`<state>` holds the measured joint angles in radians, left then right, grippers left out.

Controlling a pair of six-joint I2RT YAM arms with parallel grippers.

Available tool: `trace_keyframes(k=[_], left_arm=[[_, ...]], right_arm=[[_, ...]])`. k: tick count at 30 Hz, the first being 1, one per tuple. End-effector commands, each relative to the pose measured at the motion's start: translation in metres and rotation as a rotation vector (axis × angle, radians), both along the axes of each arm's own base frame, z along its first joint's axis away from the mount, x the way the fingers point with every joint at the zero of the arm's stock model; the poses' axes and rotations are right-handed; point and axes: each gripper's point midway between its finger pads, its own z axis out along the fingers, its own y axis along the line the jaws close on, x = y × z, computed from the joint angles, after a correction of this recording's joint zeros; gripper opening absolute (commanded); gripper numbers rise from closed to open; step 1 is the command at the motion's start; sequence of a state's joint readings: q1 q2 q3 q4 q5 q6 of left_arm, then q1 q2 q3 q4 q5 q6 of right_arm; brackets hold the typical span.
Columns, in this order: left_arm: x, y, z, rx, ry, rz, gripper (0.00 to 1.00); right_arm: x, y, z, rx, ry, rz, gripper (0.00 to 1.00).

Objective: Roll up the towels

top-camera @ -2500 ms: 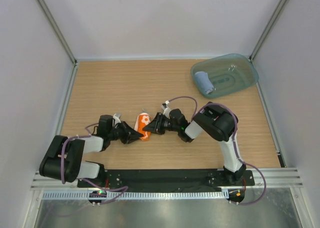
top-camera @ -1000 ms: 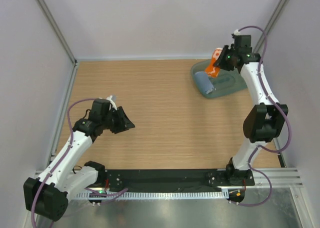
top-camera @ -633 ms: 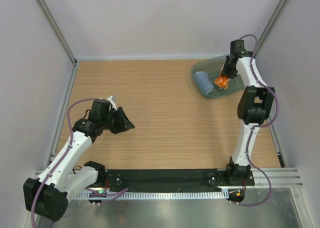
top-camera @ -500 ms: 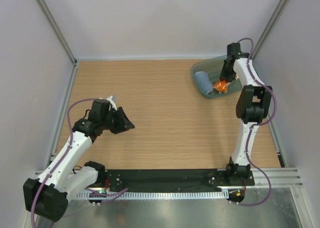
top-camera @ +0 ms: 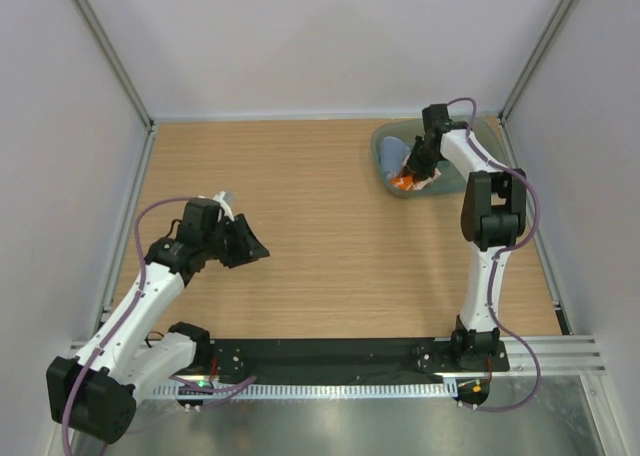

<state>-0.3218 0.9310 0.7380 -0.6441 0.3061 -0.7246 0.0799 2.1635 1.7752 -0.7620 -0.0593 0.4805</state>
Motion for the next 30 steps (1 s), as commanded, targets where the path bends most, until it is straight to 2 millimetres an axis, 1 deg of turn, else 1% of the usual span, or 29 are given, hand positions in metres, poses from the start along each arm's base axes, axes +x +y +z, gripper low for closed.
trace_keyframes(k=[1,3,4,5,6,7,9,10,11,12,13,14,15,16,17,18,19,20,22,23,24,25,27,28,29,30], left_arm=[[0.003,-0.003,0.009,-0.013,-0.048,-0.019,0.39],[0.002,-0.003,0.008,-0.011,-0.046,-0.02,0.38],[0.003,-0.003,0.008,-0.01,-0.046,-0.019,0.38],[0.002,-0.003,0.007,-0.011,-0.042,-0.019,0.38],[0.002,-0.003,0.006,-0.008,-0.04,-0.019,0.38],[0.003,-0.003,0.007,-0.009,-0.042,-0.02,0.38],[0.002,-0.002,0.005,-0.009,-0.036,-0.017,0.38],[0.003,-0.003,0.006,-0.012,-0.042,-0.018,0.38],[0.003,-0.003,0.005,-0.01,-0.038,-0.02,0.38],[0.003,-0.003,0.006,-0.011,-0.039,-0.018,0.38],[0.003,-0.003,0.005,-0.01,-0.036,-0.02,0.38],[0.004,-0.003,0.005,-0.011,-0.036,-0.019,0.38],[0.004,-0.004,0.004,-0.011,-0.034,-0.02,0.38],[0.004,-0.003,0.004,-0.011,-0.032,-0.019,0.38],[0.004,-0.004,0.004,-0.011,-0.032,-0.02,0.38],[0.004,-0.003,0.004,-0.009,-0.032,-0.02,0.38],[0.003,-0.004,0.004,-0.011,-0.031,-0.022,0.38],[0.003,-0.003,0.003,-0.011,-0.028,-0.02,0.38],[0.004,-0.004,0.004,-0.013,-0.032,-0.022,0.38],[0.004,-0.004,0.003,-0.012,-0.031,-0.021,0.38],[0.003,-0.004,0.003,-0.011,-0.026,-0.022,0.38],[0.003,-0.004,0.002,-0.012,-0.024,-0.023,0.38],[0.004,-0.004,0.002,-0.012,-0.023,-0.024,0.38],[0.004,-0.004,0.002,-0.013,-0.023,-0.025,0.38],[0.004,-0.005,0.002,-0.014,-0.022,-0.027,0.38],[0.003,-0.005,0.001,-0.012,-0.016,-0.03,0.38]], right_arm=[[0.015,0.052,0.043,0.209,-0.115,0.06,0.01],[0.02,0.059,0.047,0.24,-0.127,0.08,0.01],[0.019,0.059,0.049,0.236,-0.126,0.089,0.01],[0.018,0.056,0.047,0.21,-0.115,0.092,0.01],[0.011,0.05,0.044,0.186,-0.085,0.097,0.01],[0.008,0.046,0.045,0.161,-0.082,0.121,0.01],[0.001,0.033,0.048,0.154,-0.063,0.128,0.01],[-0.003,0.028,0.045,0.151,-0.053,0.155,0.01],[-0.006,0.022,0.047,0.154,-0.052,0.159,0.01],[-0.007,0.014,0.049,0.189,-0.053,0.162,0.01],[-0.012,0.011,0.047,0.21,-0.045,0.172,0.01],[-0.012,0.008,0.049,0.226,-0.06,0.192,0.01],[-0.01,0.002,0.054,0.25,-0.084,0.195,0.01],[-0.01,-0.001,0.058,0.302,-0.099,0.206,0.01],[-0.01,-0.002,0.062,0.313,-0.115,0.232,0.01],[-0.008,-0.002,0.067,0.324,-0.132,0.247,0.01],[-0.006,0.001,0.078,0.363,-0.164,0.28,0.01],[-0.004,0.003,0.083,0.379,-0.185,0.308,0.01],[0.007,0.01,0.099,0.408,-0.258,0.38,0.01],[0.008,0.017,0.107,0.452,-0.282,0.42,0.01],[0.014,0.02,0.115,0.468,-0.32,0.45,0.01],[0.018,0.023,0.119,0.49,-0.342,0.466,0.01],[0.031,0.024,0.136,0.549,-0.416,0.508,0.01],[0.034,0.025,0.139,0.601,-0.427,0.489,0.01],[0.044,0.025,0.152,0.642,-0.516,0.531,0.01],[0.048,0.022,0.151,0.666,-0.535,0.526,0.01]])
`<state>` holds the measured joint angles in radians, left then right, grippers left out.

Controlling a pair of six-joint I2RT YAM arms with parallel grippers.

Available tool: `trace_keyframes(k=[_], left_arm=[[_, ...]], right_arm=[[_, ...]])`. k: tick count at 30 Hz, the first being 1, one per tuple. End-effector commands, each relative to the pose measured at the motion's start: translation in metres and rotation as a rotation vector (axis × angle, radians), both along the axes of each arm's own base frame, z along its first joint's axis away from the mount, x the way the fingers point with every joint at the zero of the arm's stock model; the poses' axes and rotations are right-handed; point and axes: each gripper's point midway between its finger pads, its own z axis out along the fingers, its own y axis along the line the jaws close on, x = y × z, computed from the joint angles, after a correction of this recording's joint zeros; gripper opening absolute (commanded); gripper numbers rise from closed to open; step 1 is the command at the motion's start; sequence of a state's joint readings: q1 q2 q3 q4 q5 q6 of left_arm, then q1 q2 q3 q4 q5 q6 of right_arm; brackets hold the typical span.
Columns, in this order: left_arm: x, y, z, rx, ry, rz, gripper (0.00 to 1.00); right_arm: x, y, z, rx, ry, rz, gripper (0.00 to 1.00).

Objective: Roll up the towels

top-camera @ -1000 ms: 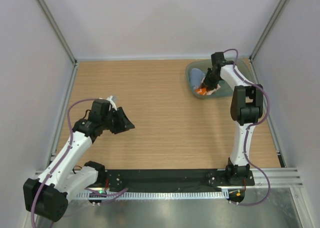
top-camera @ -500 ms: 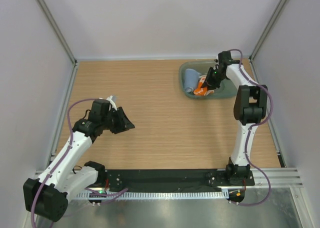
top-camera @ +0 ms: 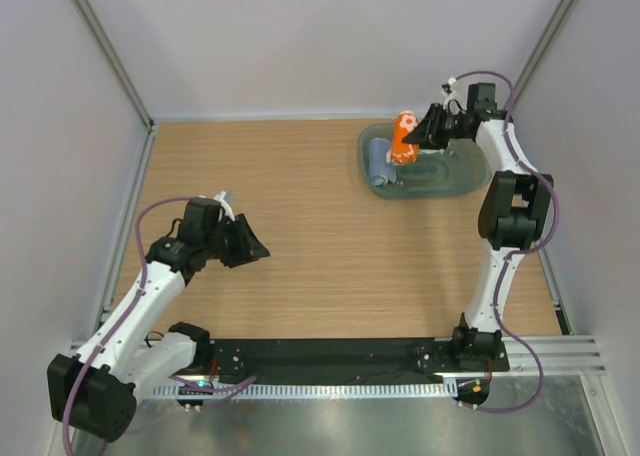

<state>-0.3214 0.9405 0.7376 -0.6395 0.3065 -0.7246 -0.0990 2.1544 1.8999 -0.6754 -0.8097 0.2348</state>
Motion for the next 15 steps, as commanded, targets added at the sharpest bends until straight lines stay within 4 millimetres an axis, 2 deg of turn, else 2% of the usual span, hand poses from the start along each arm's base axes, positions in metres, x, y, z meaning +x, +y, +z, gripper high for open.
trace_keyframes(k=[1,4,5,7,8,9,11,12,15], left_arm=[[0.002,-0.005,0.002,-0.011,-0.018,-0.031,0.38],[0.002,-0.006,0.001,-0.016,-0.013,-0.034,0.38],[0.002,-0.006,0.0,-0.013,-0.009,-0.033,0.38],[0.002,-0.006,-0.001,-0.013,-0.005,-0.034,0.38],[0.002,-0.006,-0.002,-0.01,-0.001,-0.034,0.38],[0.003,-0.006,-0.002,-0.012,-0.001,-0.034,0.38],[0.002,-0.006,-0.003,-0.009,0.007,-0.036,0.38],[0.003,-0.006,-0.003,-0.009,0.006,-0.037,0.38],[0.003,-0.006,-0.005,-0.007,0.012,-0.037,0.38]], right_arm=[[0.021,0.006,0.042,0.213,-0.177,0.079,0.01],[0.03,0.0,0.007,0.287,-0.134,0.094,0.02],[0.03,0.0,-0.017,0.301,-0.091,0.101,0.02],[0.03,-0.003,-0.041,0.276,-0.049,0.097,0.03],[0.021,-0.003,-0.058,0.244,-0.015,0.121,0.03],[0.023,-0.007,-0.076,0.209,0.01,0.113,0.03],[0.013,-0.01,-0.096,0.166,0.065,0.131,0.03],[0.015,-0.014,-0.105,0.129,0.075,0.124,0.03],[0.012,-0.016,-0.111,0.107,0.106,0.125,0.03]])
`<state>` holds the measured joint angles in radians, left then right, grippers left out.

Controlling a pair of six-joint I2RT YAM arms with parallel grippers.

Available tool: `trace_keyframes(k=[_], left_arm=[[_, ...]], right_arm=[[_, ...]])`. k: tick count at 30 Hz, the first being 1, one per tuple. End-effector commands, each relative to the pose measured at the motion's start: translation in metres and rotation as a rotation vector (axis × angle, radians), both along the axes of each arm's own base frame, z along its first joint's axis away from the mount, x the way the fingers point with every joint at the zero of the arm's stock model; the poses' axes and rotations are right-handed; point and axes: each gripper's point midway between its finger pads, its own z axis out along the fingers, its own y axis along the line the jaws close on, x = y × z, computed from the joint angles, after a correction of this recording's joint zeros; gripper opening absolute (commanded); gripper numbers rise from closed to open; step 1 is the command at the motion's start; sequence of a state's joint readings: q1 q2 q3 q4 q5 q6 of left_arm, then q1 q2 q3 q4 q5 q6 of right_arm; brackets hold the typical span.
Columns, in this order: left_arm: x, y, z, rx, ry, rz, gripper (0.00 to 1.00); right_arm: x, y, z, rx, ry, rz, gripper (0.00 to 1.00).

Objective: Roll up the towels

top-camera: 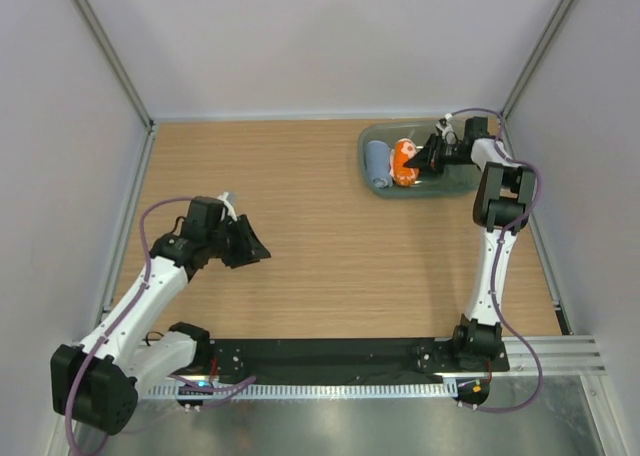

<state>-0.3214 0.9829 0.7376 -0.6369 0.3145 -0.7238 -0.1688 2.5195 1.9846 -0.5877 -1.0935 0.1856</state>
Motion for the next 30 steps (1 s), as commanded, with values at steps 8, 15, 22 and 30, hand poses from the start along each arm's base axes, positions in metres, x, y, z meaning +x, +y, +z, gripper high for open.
trace_keyframes(k=[8,15,22,30], left_arm=[[0.004,-0.006,0.003,-0.018,-0.025,-0.034,0.38],[0.003,-0.007,0.003,-0.026,-0.024,-0.041,0.38],[0.004,-0.007,0.003,-0.027,-0.028,-0.039,0.37],[0.003,-0.007,0.006,-0.032,-0.039,-0.04,0.38]], right_arm=[[-0.014,-0.013,-0.023,-0.464,0.058,0.059,0.03],[-0.016,-0.032,-0.033,-0.717,0.089,0.029,0.03],[-0.006,-0.042,-0.018,-0.916,0.049,-0.037,0.05],[-0.012,-0.018,-0.032,-1.058,0.062,0.011,0.23]])
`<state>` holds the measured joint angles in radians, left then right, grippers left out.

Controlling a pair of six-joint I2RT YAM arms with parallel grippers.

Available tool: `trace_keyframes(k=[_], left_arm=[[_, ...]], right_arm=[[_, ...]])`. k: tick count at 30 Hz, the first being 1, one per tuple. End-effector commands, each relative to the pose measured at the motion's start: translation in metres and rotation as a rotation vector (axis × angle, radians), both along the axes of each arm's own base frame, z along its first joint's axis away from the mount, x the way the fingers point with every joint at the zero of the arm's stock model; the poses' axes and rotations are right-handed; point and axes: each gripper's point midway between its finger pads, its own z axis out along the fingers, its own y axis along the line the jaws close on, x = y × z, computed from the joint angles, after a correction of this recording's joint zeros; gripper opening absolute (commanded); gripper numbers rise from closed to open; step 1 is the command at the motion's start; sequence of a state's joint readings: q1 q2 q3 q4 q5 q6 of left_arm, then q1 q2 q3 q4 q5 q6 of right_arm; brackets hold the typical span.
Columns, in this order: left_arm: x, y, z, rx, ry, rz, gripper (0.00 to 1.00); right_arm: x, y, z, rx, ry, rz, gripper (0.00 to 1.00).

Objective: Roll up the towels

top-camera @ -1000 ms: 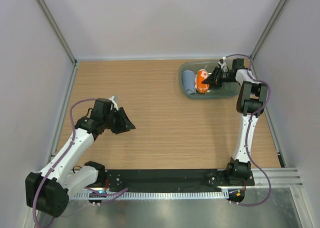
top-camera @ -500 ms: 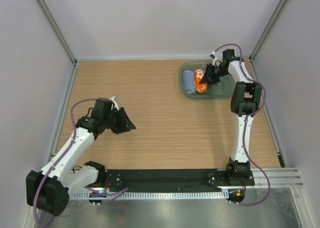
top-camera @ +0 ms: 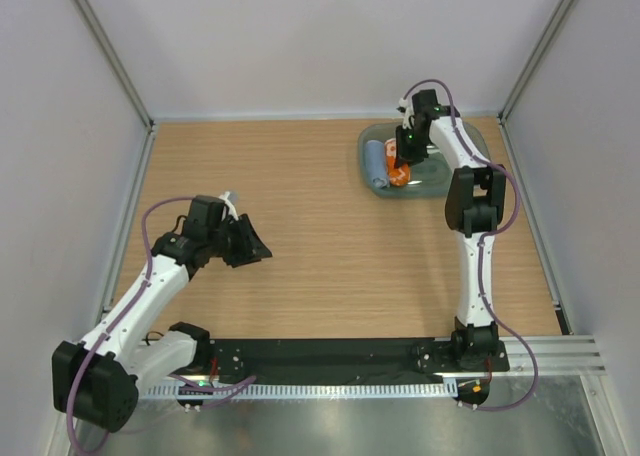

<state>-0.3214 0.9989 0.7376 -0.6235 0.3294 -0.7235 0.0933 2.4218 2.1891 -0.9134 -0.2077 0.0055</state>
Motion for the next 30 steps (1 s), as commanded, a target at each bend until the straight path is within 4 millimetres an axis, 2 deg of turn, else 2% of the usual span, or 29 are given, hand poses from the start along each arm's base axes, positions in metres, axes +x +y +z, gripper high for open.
trace_keyframes(k=[1,5,10,14,16,26,27,30], left_arm=[[0.001,-0.004,0.007,-0.022,-0.045,-0.028,0.38],[0.002,-0.004,0.008,-0.023,-0.049,-0.028,0.38],[0.001,-0.004,0.009,-0.024,-0.055,-0.025,0.38],[0.001,-0.004,0.01,-0.025,-0.058,-0.027,0.38],[0.001,-0.004,0.01,-0.025,-0.058,-0.025,0.38],[0.001,-0.004,0.01,-0.026,-0.06,-0.024,0.38],[0.001,-0.004,0.01,-0.026,-0.062,-0.025,0.38],[0.001,-0.003,0.01,-0.026,-0.062,-0.023,0.38]], right_arm=[[-0.018,-0.032,-0.038,-0.199,0.11,-0.053,0.27],[-0.016,-0.039,-0.03,-0.261,0.092,-0.069,0.43],[-0.01,-0.04,0.005,-0.255,0.027,-0.112,0.65],[-0.008,-0.042,0.028,-0.258,-0.01,-0.126,0.75],[-0.006,-0.041,0.04,-0.252,-0.032,-0.132,0.88],[-0.005,-0.026,0.083,-0.157,-0.11,-0.137,0.95],[-0.006,-0.02,0.084,-0.124,-0.107,-0.122,0.96],[-0.006,-0.018,0.092,-0.104,-0.122,-0.124,0.99]])
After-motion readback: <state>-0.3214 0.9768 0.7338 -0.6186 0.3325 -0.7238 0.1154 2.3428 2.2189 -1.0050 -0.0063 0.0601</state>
